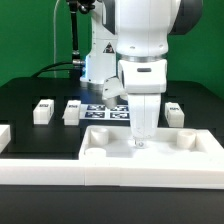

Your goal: Assemble desk

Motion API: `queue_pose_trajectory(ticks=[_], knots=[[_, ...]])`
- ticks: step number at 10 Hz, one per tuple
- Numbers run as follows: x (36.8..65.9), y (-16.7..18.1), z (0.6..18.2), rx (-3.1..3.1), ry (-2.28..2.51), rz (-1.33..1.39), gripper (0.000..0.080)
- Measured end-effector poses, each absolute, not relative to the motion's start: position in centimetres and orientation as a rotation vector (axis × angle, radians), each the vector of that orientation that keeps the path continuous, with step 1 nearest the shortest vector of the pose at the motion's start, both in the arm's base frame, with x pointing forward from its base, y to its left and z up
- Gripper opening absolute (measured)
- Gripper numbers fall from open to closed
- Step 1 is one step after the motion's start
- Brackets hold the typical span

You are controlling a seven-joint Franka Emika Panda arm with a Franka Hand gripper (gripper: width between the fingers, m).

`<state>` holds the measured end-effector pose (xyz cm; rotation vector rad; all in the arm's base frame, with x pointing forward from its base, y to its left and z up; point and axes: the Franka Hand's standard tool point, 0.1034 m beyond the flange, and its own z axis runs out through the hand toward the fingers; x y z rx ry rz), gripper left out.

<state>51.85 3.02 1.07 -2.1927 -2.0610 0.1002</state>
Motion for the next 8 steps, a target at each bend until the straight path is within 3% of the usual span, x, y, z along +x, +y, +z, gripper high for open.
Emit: queue_pose_trajectory(ticks=[6,8], knots=[[51.9,3.0,1.1,-2.194,-2.061,0.099,0.0649],[51.9,4.0,3.3,-2.259,-2.030,0.089,0.0649]])
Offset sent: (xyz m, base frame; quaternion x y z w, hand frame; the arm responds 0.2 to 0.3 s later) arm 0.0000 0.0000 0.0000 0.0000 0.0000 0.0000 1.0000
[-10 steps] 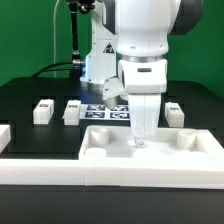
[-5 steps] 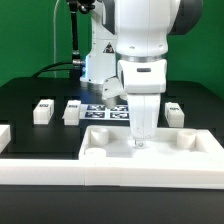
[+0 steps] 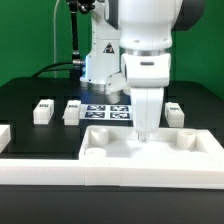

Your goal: Assemble desk

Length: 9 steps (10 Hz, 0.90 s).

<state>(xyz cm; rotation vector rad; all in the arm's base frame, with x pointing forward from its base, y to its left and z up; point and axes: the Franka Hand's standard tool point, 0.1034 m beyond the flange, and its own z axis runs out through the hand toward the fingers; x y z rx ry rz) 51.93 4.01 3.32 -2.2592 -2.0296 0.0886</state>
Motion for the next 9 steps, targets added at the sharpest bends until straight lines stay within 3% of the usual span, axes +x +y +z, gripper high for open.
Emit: queue_pose_trajectory(ticks=[2,6,8,9], knots=[[51.9,4.8,5.6,-2.365,-1.923,0.115,0.0649],[51.9,5.0,5.5,-2.586,-1.628,0.126,0.0649],[51.7,7.1,7.4,-2.824,-1.208,0.160,0.0649],[51.5,8.7,7.5,-2.932,-0.949,0.181,0.0649]])
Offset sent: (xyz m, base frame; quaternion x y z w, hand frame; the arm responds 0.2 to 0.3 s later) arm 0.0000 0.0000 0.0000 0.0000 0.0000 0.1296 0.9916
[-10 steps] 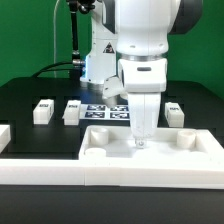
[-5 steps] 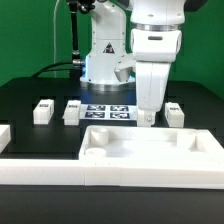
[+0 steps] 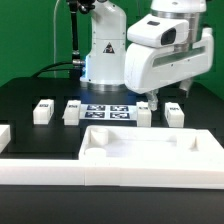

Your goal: Assemble desk

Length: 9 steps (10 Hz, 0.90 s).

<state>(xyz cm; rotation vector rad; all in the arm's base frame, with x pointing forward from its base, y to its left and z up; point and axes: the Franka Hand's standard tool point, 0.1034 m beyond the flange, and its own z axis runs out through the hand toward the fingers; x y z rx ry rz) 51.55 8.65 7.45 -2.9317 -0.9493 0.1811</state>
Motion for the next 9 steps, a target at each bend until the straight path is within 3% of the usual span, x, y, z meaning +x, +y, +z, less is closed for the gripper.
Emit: queue_pose_trajectory(ticks=[2,7,9], knots=[[51.6,9.5,6.3,-3.010,-0.613,0.210,0.0649],[50.8,12.2,6.7,-3.073,0.083,0.299,0.0649],[50.6,12.1,6.6,-3.072,0.079,0.321,0.0649]])
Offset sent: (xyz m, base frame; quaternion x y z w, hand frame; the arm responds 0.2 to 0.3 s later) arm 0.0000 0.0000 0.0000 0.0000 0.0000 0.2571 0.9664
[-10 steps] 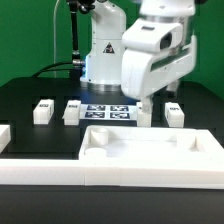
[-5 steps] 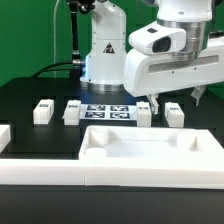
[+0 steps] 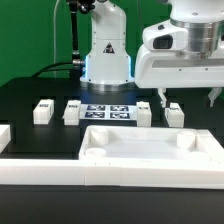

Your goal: Assemble desk

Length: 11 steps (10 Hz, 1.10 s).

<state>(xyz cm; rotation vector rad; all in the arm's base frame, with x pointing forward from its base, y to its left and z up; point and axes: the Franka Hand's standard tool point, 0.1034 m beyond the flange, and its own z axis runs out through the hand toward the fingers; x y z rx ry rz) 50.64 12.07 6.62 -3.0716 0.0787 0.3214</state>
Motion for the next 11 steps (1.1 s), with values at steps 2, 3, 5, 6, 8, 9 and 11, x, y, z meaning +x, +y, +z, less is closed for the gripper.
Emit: queue_pose_trajectory(ticks=[2,3,5,6,8,9,11], knots=[[50.6,12.2,6.6,-3.072,0.076,0.321,0.0649],[49.8,12.1,6.4,-3.070,0.063,0.411,0.0649],[49.6,13.0,6.1,-3.068,-0.008,0.539,0.0649],[49.1,13.0,6.1,-3.043,-0.012,0.648,0.0649],[48.8,12.8,6.0,-3.009,-0.011,0.829,0.0649],[48.7,12.8,5.7,-2.981,-0.012,0.939,0.0649],[46.8,12.7,4.5,-2.908,-0.020,1.181,0.0649]])
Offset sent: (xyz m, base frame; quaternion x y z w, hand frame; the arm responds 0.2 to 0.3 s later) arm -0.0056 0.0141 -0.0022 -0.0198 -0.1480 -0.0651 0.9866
